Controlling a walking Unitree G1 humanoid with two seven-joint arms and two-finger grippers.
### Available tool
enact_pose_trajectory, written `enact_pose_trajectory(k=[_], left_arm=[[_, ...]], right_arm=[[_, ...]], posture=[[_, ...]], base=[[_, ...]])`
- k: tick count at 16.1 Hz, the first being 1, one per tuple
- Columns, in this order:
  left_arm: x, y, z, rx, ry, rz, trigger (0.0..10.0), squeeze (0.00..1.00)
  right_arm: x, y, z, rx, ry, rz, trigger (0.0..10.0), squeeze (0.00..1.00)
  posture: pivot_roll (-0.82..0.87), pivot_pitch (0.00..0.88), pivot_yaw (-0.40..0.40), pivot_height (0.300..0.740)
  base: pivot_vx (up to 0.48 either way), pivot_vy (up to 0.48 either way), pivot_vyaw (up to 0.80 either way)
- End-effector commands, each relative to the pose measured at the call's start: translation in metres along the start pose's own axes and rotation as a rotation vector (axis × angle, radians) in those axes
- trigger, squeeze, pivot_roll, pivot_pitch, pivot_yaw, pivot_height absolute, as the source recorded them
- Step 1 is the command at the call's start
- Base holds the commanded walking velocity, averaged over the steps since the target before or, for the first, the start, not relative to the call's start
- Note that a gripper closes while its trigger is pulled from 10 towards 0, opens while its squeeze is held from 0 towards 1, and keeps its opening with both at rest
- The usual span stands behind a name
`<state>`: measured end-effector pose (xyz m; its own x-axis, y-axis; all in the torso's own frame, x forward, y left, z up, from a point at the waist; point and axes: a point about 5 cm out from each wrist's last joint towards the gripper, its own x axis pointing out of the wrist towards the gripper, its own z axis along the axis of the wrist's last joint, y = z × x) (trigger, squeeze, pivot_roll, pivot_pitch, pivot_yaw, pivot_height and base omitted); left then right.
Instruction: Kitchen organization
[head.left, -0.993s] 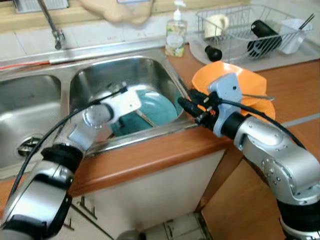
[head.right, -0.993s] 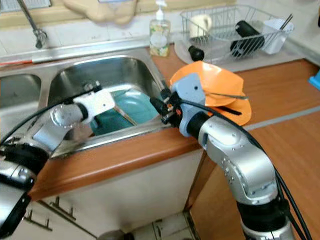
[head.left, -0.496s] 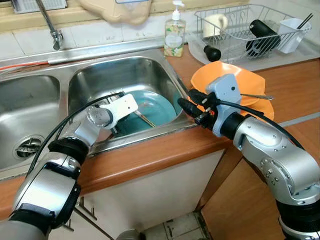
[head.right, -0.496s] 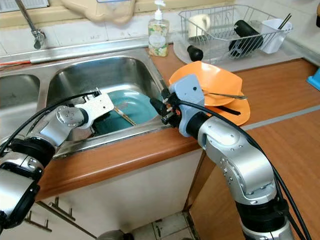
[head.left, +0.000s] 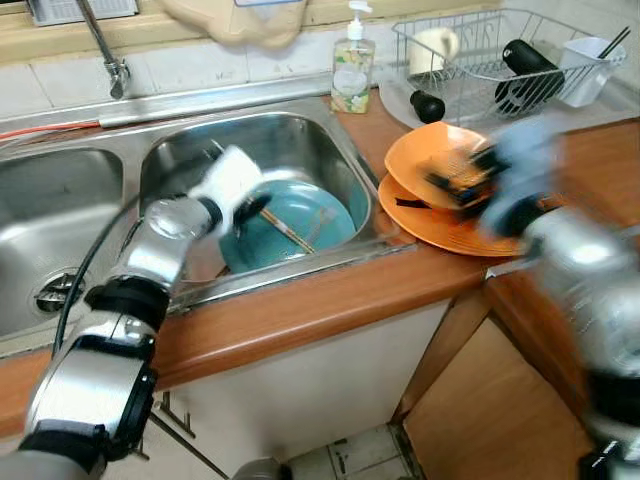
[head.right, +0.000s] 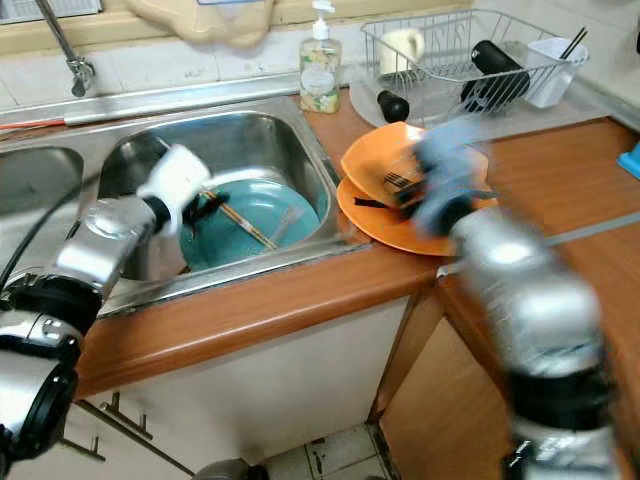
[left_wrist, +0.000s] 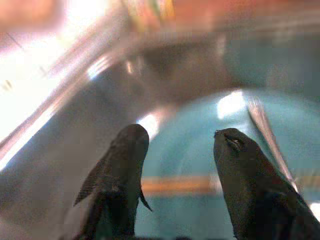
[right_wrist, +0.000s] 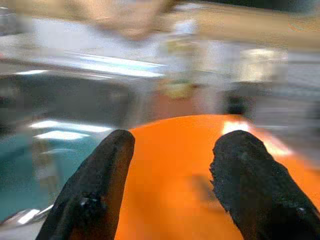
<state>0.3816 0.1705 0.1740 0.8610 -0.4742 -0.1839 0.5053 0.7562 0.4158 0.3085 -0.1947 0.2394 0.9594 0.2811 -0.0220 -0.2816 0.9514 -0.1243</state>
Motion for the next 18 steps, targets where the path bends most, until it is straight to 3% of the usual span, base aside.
enact_pose_trajectory(k=[1,2,5,6,7,8,11,12,13,14,18], left_arm=[[-0.003,-0.002,0.010,-0.052,-0.092,-0.027,10.0,0.25],[-0.006,-0.009,0.018,-0.105,-0.177,-0.080,10.0,0.00],[-0.021,-0.031,0.025,-0.183,-0.288,-0.243,10.0,0.00],[-0.031,-0.039,0.025,-0.226,-0.309,-0.305,10.0,0.00],[-0.034,-0.042,0.024,-0.244,-0.313,-0.333,10.0,0.00],[-0.039,-0.047,0.024,-0.255,-0.316,-0.366,10.0,0.00],[-0.048,-0.060,0.024,-0.289,-0.310,-0.456,10.0,0.00],[-0.053,-0.065,0.025,-0.303,-0.303,-0.491,10.0,0.00],[-0.057,-0.071,0.026,-0.325,-0.297,-0.526,10.0,0.00],[-0.062,-0.077,0.028,-0.350,-0.293,-0.560,10.0,0.00],[-0.067,-0.087,0.032,-0.375,-0.292,-0.597,10.0,0.00]], right_arm=[[0.000,-0.009,0.005,-0.001,-0.025,-0.034,10.0,1.00],[-0.002,-0.023,0.002,-0.013,-0.005,-0.080,10.0,1.00],[-0.014,-0.049,-0.004,-0.011,0.008,-0.094,10.0,1.00],[-0.023,-0.061,-0.010,0.029,0.021,-0.077,10.0,0.87],[-0.027,-0.064,-0.013,0.046,0.025,-0.062,10.0,0.05],[-0.030,-0.067,-0.019,0.065,0.034,-0.031,10.0,0.00],[-0.036,-0.075,-0.038,0.053,0.097,-0.009,10.0,0.00],[-0.037,-0.078,-0.043,0.059,0.105,-0.004,9.5,0.00],[-0.036,-0.078,-0.048,0.072,0.111,0.011,2.2,0.00],[-0.034,-0.079,-0.052,0.083,0.111,0.031,1.1,0.00],[-0.028,-0.078,-0.056,0.105,0.092,0.070,0.0,0.00]], posture=[[-0.07,0.000,0.059,0.740],[-0.07,0.000,0.058,0.740],[-0.07,0.000,0.058,0.740],[-0.07,0.000,0.056,0.740],[-0.07,0.000,0.056,0.740],[-0.07,0.000,0.058,0.740],[-0.07,0.000,0.059,0.740],[-0.07,0.000,0.059,0.740],[-0.07,0.000,0.063,0.740],[-0.07,0.000,0.063,0.740],[-0.07,0.000,0.062,0.740]], base=[[0.000,0.000,0.00],[0.000,0.000,0.00],[0.000,0.000,0.00],[0.000,0.000,0.00],[0.000,0.000,0.00],[0.000,0.000,0.00],[0.000,0.000,0.00],[0.000,0.000,0.00],[0.000,0.000,0.00],[0.000,0.000,0.00],[0.000,0.000,0.00]])
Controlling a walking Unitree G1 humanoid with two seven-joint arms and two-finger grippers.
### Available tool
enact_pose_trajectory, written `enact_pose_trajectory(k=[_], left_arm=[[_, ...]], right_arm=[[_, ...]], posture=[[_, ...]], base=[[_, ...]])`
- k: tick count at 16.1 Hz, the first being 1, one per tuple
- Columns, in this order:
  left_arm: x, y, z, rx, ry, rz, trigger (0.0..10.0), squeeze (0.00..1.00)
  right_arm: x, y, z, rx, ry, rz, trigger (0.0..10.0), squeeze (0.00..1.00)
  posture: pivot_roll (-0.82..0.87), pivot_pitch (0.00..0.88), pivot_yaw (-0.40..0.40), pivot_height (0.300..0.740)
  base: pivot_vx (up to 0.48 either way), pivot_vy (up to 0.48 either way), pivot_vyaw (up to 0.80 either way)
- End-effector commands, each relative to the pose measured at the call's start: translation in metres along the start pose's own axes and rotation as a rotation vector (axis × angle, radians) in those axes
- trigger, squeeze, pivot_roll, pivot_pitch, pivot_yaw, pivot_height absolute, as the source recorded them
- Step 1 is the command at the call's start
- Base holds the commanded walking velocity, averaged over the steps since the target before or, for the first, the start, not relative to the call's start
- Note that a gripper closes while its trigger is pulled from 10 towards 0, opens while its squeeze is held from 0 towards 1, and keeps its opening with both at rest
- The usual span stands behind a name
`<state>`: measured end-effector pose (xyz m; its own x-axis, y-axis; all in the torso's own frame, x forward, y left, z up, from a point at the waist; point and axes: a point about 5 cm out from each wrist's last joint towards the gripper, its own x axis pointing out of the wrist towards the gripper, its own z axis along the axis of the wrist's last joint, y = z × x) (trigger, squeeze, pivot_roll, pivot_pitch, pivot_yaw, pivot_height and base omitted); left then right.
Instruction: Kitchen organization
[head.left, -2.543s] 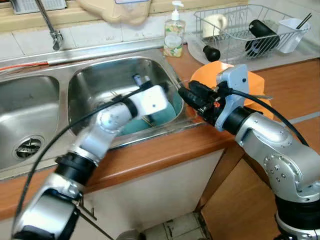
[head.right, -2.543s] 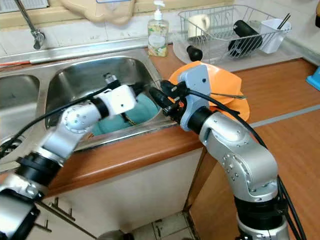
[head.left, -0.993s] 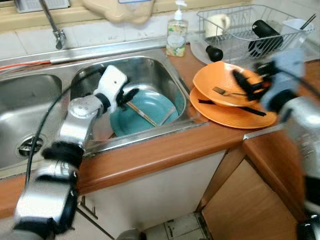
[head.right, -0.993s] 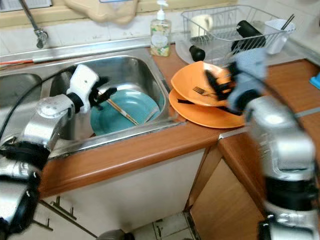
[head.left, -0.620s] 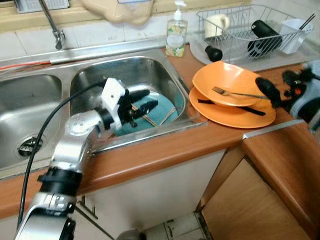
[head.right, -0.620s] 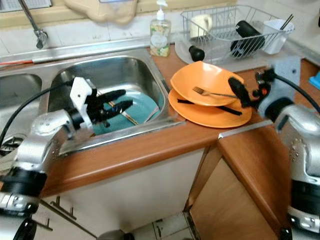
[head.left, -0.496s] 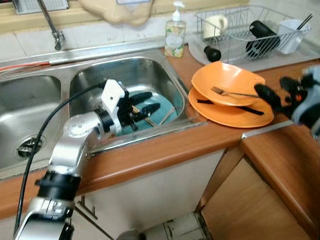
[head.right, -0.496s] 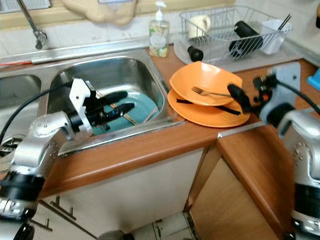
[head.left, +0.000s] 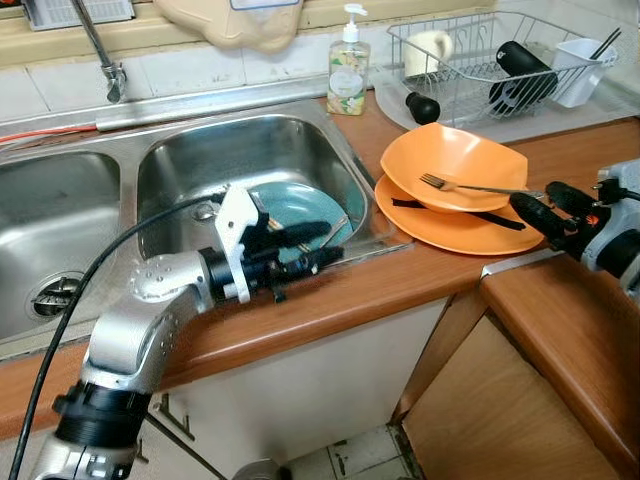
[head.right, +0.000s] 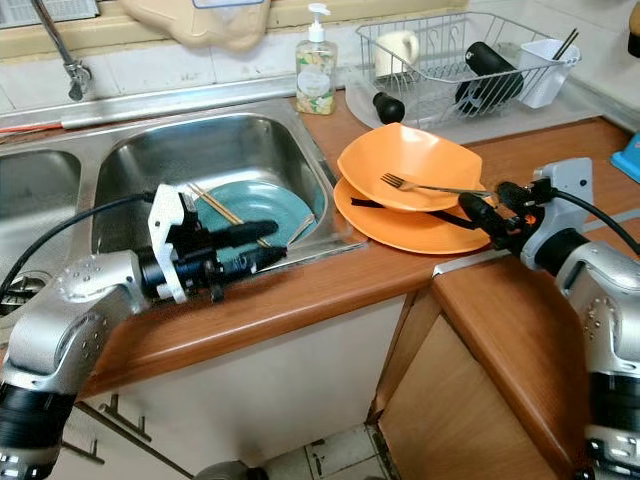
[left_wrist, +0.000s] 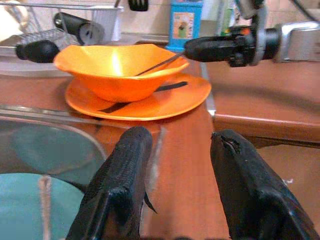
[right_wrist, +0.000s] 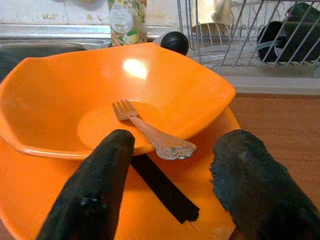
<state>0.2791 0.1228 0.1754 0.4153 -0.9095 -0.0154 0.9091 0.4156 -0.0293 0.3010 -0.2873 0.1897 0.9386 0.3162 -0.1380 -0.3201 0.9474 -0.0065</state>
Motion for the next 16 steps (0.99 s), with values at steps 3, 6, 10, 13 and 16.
enact_pose_trajectory(k=[3,6,10,13,16], left_arm=[[0.001,-0.005,0.005,-0.003,-0.001,-0.009,10.0,0.00],[0.000,-0.008,0.006,-0.010,0.003,-0.010,10.0,0.00],[0.000,-0.010,0.007,-0.014,0.000,-0.005,10.0,0.00],[0.001,-0.010,0.008,-0.015,0.001,-0.001,10.0,0.00],[0.001,-0.009,0.009,-0.005,0.003,0.011,10.0,0.00]], right_arm=[[0.005,0.004,0.003,-0.003,-0.029,0.050,0.0,0.00],[0.005,0.007,0.001,0.010,-0.032,0.104,0.0,0.00],[0.004,0.013,-0.003,0.004,-0.011,0.154,0.0,0.00],[0.004,0.013,-0.003,-0.001,-0.007,0.158,0.0,0.00],[0.003,0.011,0.007,-0.010,-0.046,0.139,0.0,0.00]], posture=[[-0.06,0.000,0.061,0.740],[-0.06,0.000,0.063,0.740],[-0.06,0.000,0.061,0.740],[-0.06,0.000,0.061,0.740],[-0.06,0.000,0.062,0.740]], base=[[0.000,0.000,0.00],[0.000,0.000,0.00],[0.000,0.000,0.00],[0.000,0.000,0.00],[0.000,0.000,0.00]])
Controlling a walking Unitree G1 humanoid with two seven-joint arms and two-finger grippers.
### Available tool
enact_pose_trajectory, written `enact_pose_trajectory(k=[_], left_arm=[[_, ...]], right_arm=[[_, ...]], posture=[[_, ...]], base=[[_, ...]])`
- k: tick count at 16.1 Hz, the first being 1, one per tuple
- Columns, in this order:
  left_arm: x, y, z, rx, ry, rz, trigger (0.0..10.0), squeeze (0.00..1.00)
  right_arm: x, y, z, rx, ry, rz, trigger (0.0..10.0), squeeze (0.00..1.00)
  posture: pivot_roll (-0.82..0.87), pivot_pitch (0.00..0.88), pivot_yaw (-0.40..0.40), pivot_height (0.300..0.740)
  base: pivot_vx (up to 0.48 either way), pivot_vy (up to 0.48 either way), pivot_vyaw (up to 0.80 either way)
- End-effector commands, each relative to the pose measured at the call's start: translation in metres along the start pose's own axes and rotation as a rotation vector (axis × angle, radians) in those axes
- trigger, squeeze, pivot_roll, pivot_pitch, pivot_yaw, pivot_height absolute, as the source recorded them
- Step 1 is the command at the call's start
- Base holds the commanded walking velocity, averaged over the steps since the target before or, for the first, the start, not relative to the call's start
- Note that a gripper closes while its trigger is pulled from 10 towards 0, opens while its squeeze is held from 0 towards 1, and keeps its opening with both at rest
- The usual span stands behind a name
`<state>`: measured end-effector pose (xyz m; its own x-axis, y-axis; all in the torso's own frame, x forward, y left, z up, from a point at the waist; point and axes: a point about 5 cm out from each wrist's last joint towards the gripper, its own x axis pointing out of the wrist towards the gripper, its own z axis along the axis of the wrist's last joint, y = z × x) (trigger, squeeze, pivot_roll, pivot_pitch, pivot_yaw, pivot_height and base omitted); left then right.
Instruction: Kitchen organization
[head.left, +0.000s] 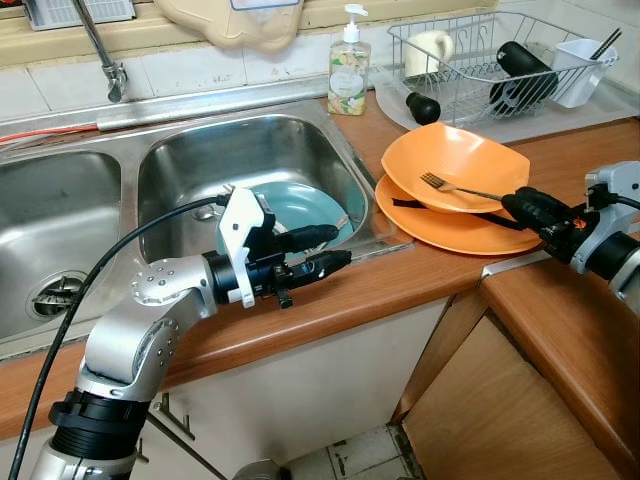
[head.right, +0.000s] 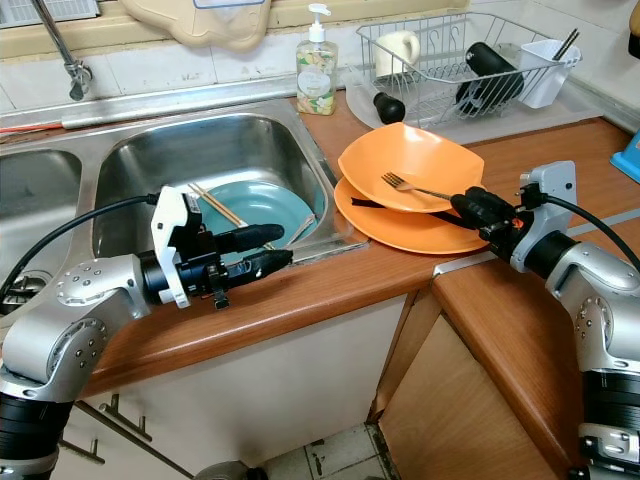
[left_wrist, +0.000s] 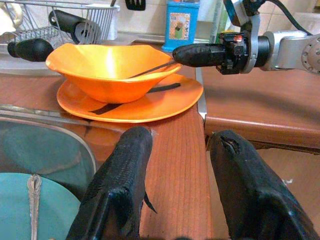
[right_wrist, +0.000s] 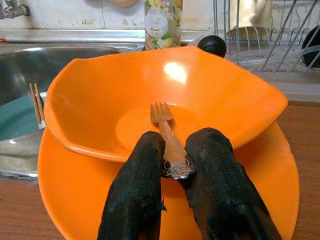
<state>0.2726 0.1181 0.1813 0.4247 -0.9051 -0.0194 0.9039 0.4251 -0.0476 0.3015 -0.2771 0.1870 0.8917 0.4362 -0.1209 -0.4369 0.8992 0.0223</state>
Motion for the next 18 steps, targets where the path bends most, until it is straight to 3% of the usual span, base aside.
enact_pose_trajectory(k=[1,3,6,8,10,12,13,14,15,18], left_arm=[[-0.001,0.000,0.004,0.016,0.000,0.002,10.0,0.00],[0.002,0.002,0.006,0.081,0.037,0.008,10.0,0.00],[0.010,0.007,0.013,0.175,0.041,0.042,10.0,0.00],[0.019,0.014,0.020,0.302,0.039,0.093,10.0,0.00],[0.025,0.019,0.023,0.380,0.039,0.128,10.0,0.00],[0.037,0.029,0.030,0.539,0.053,0.206,10.0,0.00],[0.041,0.032,0.031,0.607,0.059,0.215,5.9,0.00],[0.043,0.034,0.032,0.634,0.068,0.229,2.6,0.00],[0.048,0.038,0.031,0.685,0.088,0.245,0.0,0.00],[0.057,0.049,0.034,0.788,0.090,0.300,0.0,0.00]], right_arm=[[-0.001,0.002,0.012,-0.023,-0.039,0.011,0.0,0.00],[0.002,0.009,0.036,-0.047,-0.111,0.033,0.0,0.00],[0.010,0.027,0.050,-0.089,-0.139,0.083,0.0,0.00],[0.020,0.049,0.056,-0.121,-0.126,0.139,0.0,0.00],[0.026,0.063,0.058,-0.137,-0.118,0.171,0.0,0.00],[0.040,0.092,0.062,-0.162,-0.108,0.246,0.0,0.00],[0.043,0.099,0.063,-0.165,-0.106,0.265,0.0,0.00],[0.045,0.103,0.064,-0.164,-0.107,0.272,0.0,0.00],[0.048,0.110,0.065,-0.157,-0.111,0.285,0.0,0.00],[0.052,0.127,0.066,-0.140,-0.113,0.311,0.0,0.00]], posture=[[-0.06,0.000,0.062,0.740],[-0.06,0.000,0.060,0.740],[-0.06,0.000,0.059,0.740],[-0.06,0.000,0.058,0.740],[-0.06,0.000,0.059,0.740],[-0.06,0.000,0.062,0.740],[-0.05,0.000,0.060,0.740],[-0.05,0.000,0.060,0.740],[-0.06,0.000,0.065,0.740],[-0.06,0.000,0.071,0.740]], base=[[0.000,0.000,0.00],[0.000,0.000,0.00],[0.000,0.000,0.00],[0.000,0.000,0.00],[0.000,0.000,0.00],[0.000,0.000,0.00],[0.000,0.000,0.00],[0.000,0.000,0.00],[0.000,0.000,0.00],[0.000,0.000,0.00]])
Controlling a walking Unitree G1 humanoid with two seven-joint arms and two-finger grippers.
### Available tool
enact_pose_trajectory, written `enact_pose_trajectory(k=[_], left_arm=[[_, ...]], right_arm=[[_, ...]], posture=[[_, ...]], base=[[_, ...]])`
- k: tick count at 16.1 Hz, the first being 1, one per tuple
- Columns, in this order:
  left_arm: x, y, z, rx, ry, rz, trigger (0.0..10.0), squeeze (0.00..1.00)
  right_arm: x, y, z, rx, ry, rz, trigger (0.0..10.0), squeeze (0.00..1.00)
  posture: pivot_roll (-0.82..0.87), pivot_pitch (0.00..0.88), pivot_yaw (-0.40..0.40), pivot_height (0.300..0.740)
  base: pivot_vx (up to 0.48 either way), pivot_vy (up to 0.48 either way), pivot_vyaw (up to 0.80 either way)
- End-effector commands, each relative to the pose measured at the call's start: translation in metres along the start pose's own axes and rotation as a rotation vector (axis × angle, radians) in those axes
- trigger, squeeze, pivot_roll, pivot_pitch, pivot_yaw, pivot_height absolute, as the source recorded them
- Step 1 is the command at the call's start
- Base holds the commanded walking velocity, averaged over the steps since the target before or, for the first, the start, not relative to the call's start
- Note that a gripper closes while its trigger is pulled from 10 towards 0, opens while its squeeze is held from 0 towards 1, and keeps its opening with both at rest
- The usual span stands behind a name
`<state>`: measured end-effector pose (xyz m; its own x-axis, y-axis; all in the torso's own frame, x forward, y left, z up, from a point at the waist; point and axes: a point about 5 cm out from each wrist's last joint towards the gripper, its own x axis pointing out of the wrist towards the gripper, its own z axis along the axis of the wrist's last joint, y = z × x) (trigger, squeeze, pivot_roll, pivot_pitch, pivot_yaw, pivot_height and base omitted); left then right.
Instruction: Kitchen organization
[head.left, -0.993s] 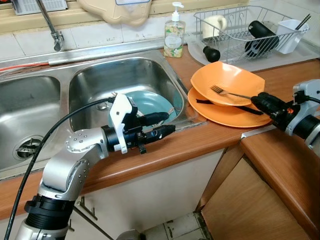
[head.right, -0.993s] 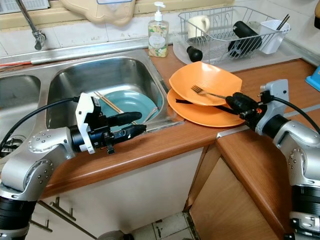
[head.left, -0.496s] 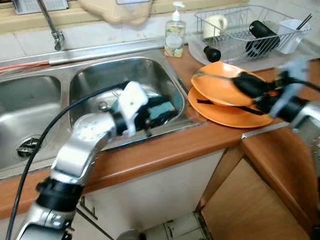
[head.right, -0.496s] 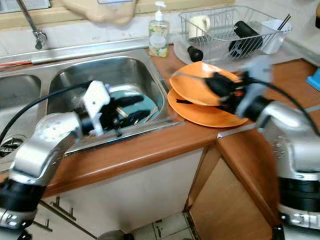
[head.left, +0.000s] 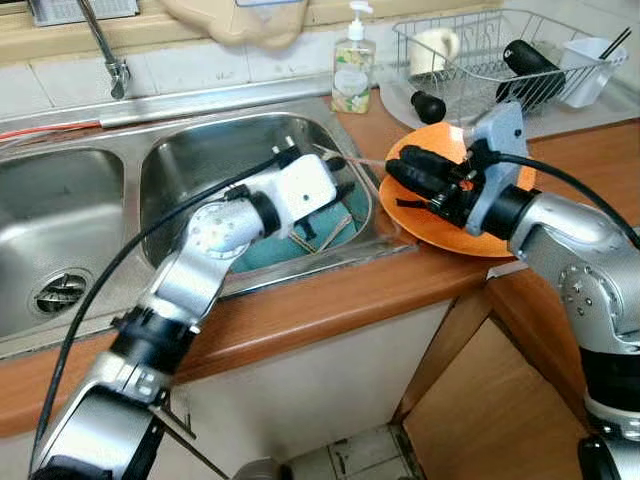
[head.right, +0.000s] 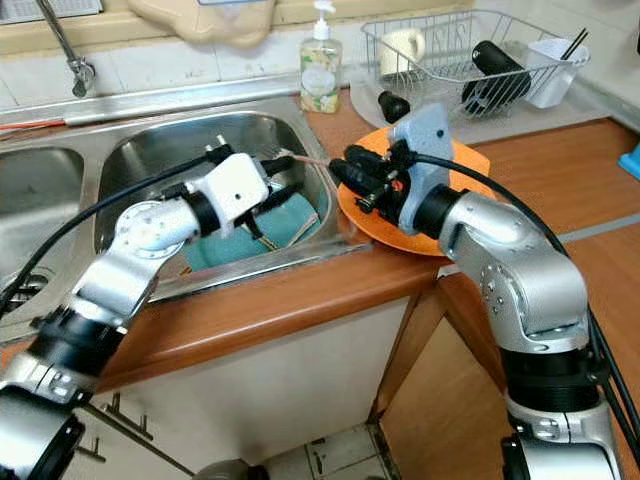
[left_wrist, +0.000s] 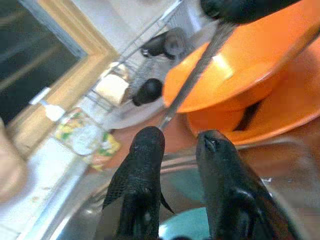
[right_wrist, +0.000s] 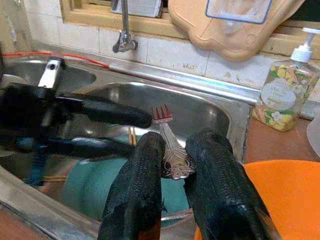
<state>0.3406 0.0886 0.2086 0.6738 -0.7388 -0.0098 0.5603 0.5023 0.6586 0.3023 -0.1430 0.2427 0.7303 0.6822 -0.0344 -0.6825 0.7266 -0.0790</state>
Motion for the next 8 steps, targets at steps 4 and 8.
enact_pose_trajectory(k=[4,8], left_arm=[[0.007,0.005,-0.001,0.088,-0.002,0.035,0.0,0.00],[0.010,0.006,-0.006,0.146,0.022,0.046,0.0,0.00]], right_arm=[[0.009,0.015,0.010,0.000,-0.030,0.037,0.0,0.00],[0.013,0.024,0.011,0.012,-0.032,0.054,0.0,0.00]], posture=[[-0.06,0.000,0.076,0.740],[-0.06,0.000,0.080,0.740]], base=[[0.000,0.000,0.00],[0.000,0.000,0.00]])
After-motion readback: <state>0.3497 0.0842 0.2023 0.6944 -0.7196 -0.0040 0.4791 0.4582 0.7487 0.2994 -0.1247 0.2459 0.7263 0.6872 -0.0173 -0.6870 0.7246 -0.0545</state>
